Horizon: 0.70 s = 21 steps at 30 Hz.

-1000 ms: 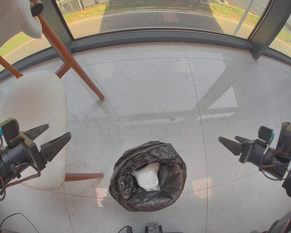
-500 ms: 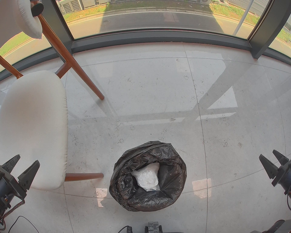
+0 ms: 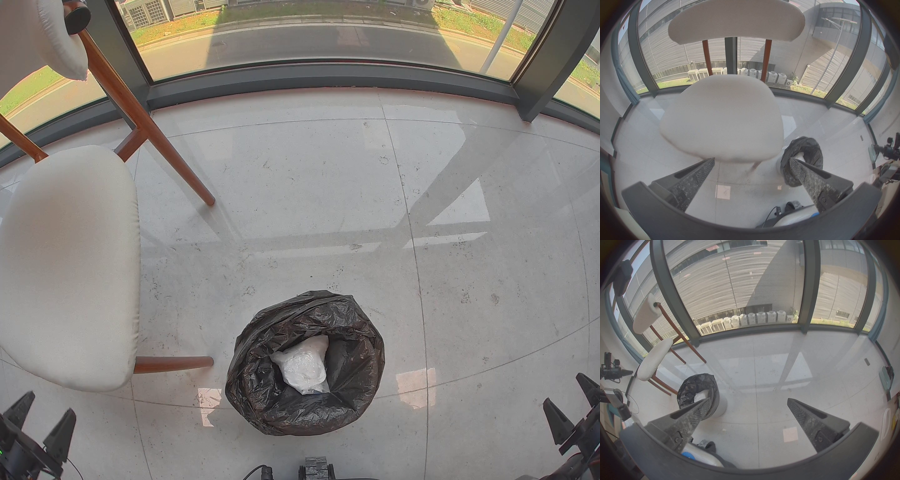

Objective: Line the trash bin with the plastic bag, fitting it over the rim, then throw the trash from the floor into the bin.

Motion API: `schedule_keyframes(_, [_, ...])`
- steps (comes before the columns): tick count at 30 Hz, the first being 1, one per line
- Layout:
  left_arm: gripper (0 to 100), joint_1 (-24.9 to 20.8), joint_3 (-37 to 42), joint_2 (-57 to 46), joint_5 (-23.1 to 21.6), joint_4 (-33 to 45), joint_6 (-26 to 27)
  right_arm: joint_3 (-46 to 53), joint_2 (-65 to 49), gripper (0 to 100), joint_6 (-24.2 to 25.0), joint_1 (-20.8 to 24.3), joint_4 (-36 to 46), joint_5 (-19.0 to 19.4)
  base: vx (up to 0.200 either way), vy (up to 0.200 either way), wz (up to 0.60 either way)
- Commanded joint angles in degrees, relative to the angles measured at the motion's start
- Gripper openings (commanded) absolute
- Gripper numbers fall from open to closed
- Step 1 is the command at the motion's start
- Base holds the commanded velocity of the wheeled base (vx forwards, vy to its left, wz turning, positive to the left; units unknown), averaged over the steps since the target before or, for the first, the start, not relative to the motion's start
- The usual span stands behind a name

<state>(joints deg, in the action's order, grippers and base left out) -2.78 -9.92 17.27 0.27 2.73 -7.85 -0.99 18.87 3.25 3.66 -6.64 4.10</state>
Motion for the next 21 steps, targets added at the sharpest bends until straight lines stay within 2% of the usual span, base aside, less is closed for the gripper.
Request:
schedule_keyframes(1, [100,2.6,3.1,-17.3,2.2,10.9,2.7,0.3,-15.3,100,-1.4,-5.6,5.3,-0.8,0.0,0.0,0.0])
schedule_keyframes(2, [100,2.4,3.9,-17.3,3.3,7.5,2.1,1.0,-15.1,100,-1.8,-5.2,5.6,-4.5,0.0,0.0,0.0])
schedule_keyframes(4, [100,2.4,4.7,-17.3,3.1,5.7,2.4,1.0,-18.2,100,-1.4,-3.7,7.1,-7.9,0.0,0.0,0.0])
schedule_keyframes(12, [100,2.4,5.1,-17.3,1.5,5.4,3.2,1.0,-18.4,100,-2.5,-3.5,6.6,-5.8,0.0,0.0,0.0])
schedule_keyframes(15, [100,2.4,5.2,-17.3,-0.4,5.4,6.7,1.0,-18.4,100,-2.2,-3.5,6.6,-5.2,0.0,0.0,0.0])
schedule_keyframes(18, [100,2.4,5.3,-17.3,-5.5,5.4,8.9,1.0,-18.3,100,-2.2,-3.5,6.6,-5.2,0.0,0.0,0.0])
schedule_keyframes(21, [100,2.4,5.4,-17.3,-5.5,4.7,8.5,1.0,-18.3,100,-2.2,-3.5,6.7,-5.2,0.0,0.0,0.0])
